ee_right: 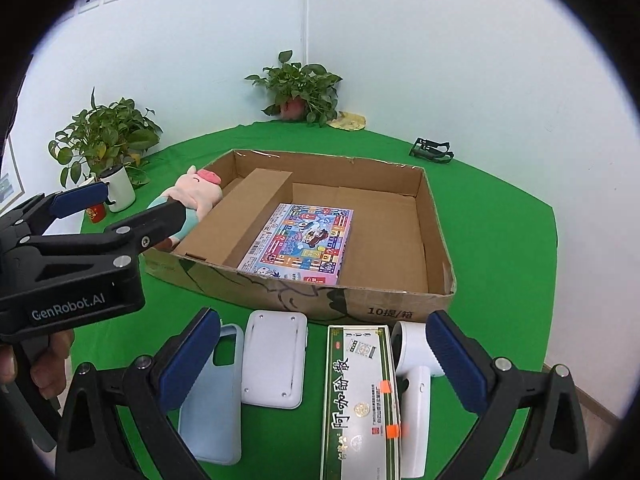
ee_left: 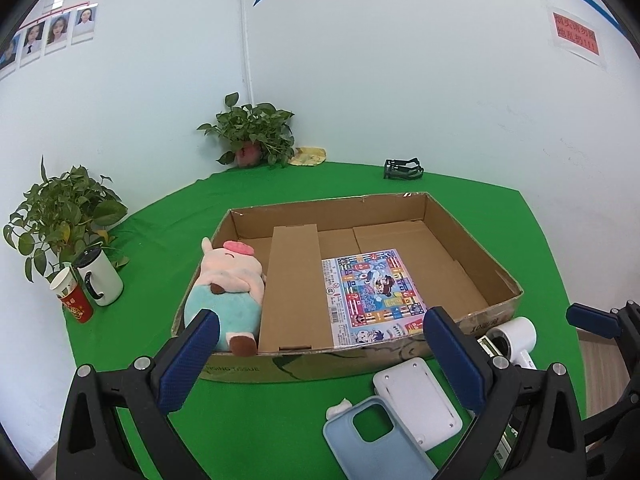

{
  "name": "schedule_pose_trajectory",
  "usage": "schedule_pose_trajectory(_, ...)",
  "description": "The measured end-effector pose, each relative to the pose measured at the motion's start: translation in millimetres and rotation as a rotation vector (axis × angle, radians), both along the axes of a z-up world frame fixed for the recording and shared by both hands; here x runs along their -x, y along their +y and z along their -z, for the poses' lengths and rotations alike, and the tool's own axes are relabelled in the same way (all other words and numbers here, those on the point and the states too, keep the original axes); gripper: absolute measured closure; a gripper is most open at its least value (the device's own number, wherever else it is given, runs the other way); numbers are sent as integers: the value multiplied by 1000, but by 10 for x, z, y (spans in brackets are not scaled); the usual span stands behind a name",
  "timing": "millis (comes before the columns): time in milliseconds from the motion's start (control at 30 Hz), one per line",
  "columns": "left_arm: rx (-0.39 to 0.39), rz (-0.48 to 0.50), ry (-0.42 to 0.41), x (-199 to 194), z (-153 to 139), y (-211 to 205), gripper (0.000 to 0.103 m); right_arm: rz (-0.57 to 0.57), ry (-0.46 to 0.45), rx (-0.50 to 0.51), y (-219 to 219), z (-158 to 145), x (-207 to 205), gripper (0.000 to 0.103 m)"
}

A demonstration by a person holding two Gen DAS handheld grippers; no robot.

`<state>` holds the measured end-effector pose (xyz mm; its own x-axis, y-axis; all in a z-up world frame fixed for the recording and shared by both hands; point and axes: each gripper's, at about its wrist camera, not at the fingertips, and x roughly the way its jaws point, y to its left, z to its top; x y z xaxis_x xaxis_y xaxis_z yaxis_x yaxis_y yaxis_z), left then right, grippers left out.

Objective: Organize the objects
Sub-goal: 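Move the right gripper to the green-and-white medicine box on the table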

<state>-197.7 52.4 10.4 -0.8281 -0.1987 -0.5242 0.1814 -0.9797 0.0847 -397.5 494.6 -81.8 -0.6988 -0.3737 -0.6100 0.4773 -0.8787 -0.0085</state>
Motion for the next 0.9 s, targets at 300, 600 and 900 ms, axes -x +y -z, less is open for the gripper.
schedule_pose_trajectory(300,-7,-11,-11,-61,43,109,0,-14,-18,10,71,89,-72,1)
schedule_pose_trajectory(600,-104,39,-97,-1,305,102,0,-73,-64,26,181,232,-142,1)
schedule_pose_trajectory(900,-448,308,-334,244,846,257,1,-126,-151,24,498,657,-371,1)
